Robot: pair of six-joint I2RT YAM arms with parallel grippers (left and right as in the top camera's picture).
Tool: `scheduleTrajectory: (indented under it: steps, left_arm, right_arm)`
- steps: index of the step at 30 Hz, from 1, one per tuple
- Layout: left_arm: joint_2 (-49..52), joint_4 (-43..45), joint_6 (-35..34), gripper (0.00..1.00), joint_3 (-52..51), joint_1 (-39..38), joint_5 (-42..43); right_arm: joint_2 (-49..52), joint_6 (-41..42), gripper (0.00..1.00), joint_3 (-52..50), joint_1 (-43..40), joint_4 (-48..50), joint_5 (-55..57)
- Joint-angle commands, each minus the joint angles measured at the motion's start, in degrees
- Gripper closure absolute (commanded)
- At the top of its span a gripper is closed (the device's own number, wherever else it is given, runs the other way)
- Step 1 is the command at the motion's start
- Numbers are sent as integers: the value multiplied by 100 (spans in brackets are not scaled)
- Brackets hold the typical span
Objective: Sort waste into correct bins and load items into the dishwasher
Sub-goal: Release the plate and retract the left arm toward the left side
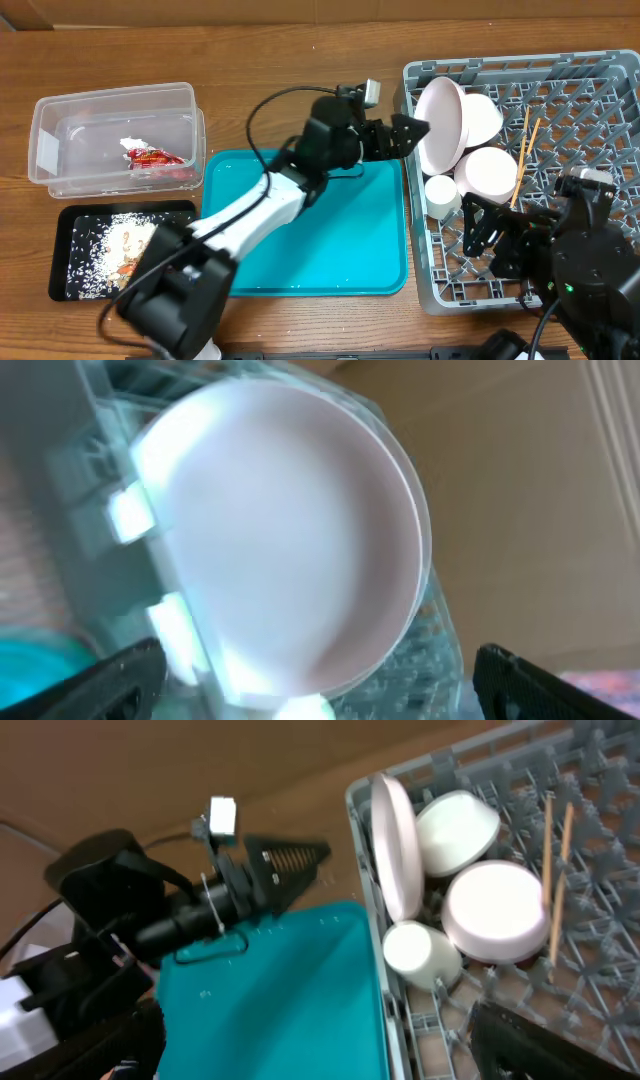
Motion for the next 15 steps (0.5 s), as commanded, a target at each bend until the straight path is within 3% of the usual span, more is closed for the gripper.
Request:
scheduleTrajectory:
  steps: [1,3,9,12,15]
  left_arm:
    - [-1032,-1213,1311,0,708,208,-234]
    - [-1512,-2667,1840,0,1145,365,-721]
    - [-2715,-6511,3027,0,2509,726,-2542]
    - [-3237,-7991,3128,0,2973,765,-3633]
    - [-3709,-8852,3128,0,3056,765,-4227]
  right_arm:
    - [22,-608,0,61,4,407,-293]
    - [120,-1036,0,61,4,798,-658]
    - [863,-1049,0,61,4,1209,-855]
    - [1318,-1049,0,61,4,1207,-1185]
    - [1663,-1049,0,61,4,1213,-1499]
